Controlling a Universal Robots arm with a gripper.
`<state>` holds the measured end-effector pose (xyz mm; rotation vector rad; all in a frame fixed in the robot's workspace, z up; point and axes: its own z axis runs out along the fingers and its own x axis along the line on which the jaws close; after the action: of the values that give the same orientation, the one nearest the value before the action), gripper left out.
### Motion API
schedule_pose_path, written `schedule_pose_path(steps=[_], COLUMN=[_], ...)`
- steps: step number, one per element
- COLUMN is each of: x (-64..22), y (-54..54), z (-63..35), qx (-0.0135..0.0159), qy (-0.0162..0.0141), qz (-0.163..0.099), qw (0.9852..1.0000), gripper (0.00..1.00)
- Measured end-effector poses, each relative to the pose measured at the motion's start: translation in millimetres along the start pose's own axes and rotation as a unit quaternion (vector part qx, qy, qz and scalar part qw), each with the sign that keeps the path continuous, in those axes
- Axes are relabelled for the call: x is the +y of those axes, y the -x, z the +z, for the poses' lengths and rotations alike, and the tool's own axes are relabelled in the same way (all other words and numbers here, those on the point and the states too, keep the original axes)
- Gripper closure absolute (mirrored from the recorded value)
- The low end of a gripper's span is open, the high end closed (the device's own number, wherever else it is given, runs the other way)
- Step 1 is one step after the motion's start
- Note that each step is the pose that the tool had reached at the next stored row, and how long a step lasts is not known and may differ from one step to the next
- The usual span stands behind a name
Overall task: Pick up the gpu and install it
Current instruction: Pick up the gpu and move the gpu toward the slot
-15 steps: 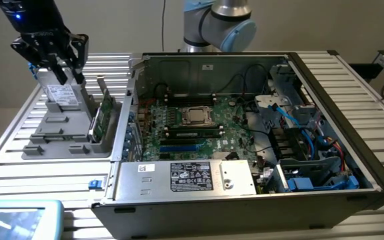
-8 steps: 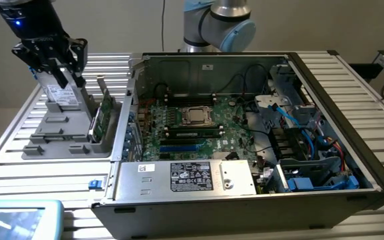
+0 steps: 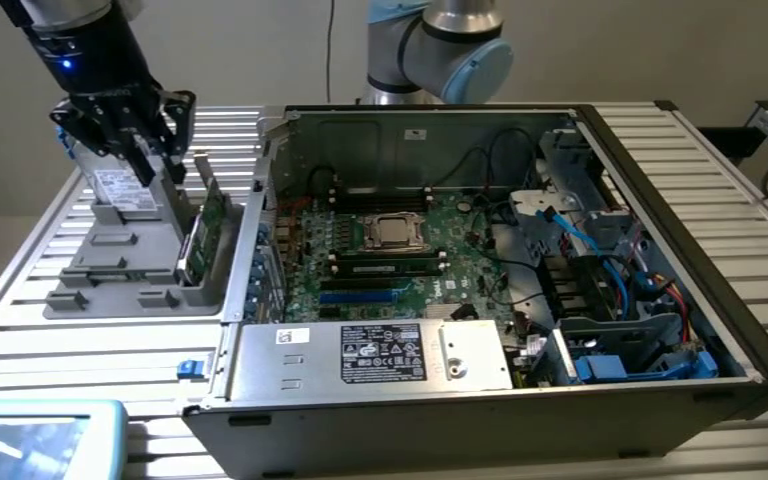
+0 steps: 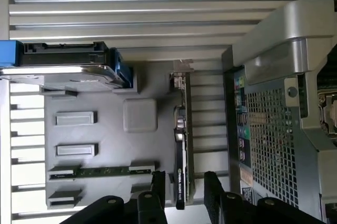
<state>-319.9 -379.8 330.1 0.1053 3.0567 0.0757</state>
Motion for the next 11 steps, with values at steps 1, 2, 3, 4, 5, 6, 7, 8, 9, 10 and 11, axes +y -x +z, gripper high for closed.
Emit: schedule_pose_path(steps=[1, 2, 3, 4, 5, 6, 7, 8, 9, 10, 11], x=[-0.1, -0.2, -0.3, -0.4, -0.6, -1.4, -1.5, -1.6, -1.7, -1.8, -1.9], y=[-0.4, -0.8, -1.1, -1.3, -1.5, -1.6, -1.8, -2.0, -2.1, -2.2, -2.4], z=[1.2, 1.9, 2.5, 3.1, 3.7, 5.2, 7.0, 8.7, 10.5, 12.4, 14.3], qx=[-0.0001, -0.0002, -0.0006, -0.0014, -0.0021, -0.0022, -0.0022, -0.0022, -0.0021, -0.0022, -0.0022], qy=[0.0015, 0.004, 0.0068, 0.0097, 0.0124, 0.0138, 0.0138, 0.0137, 0.0137, 0.0138, 0.0138], qz=[-0.001, -0.002, -0.005, -0.007, -0.009, -0.009, -0.009, -0.009, -0.009, -0.009, -0.009], qw=[1.0, 1.0, 1.0, 0.9999, 0.9999, 0.9999, 0.9999, 0.9999, 0.9999, 0.9999, 0.9999], gripper=[0.56, 0.56, 0.56, 0.56, 0.56, 0.56, 0.56, 0.56, 0.56, 0.56, 0.56])
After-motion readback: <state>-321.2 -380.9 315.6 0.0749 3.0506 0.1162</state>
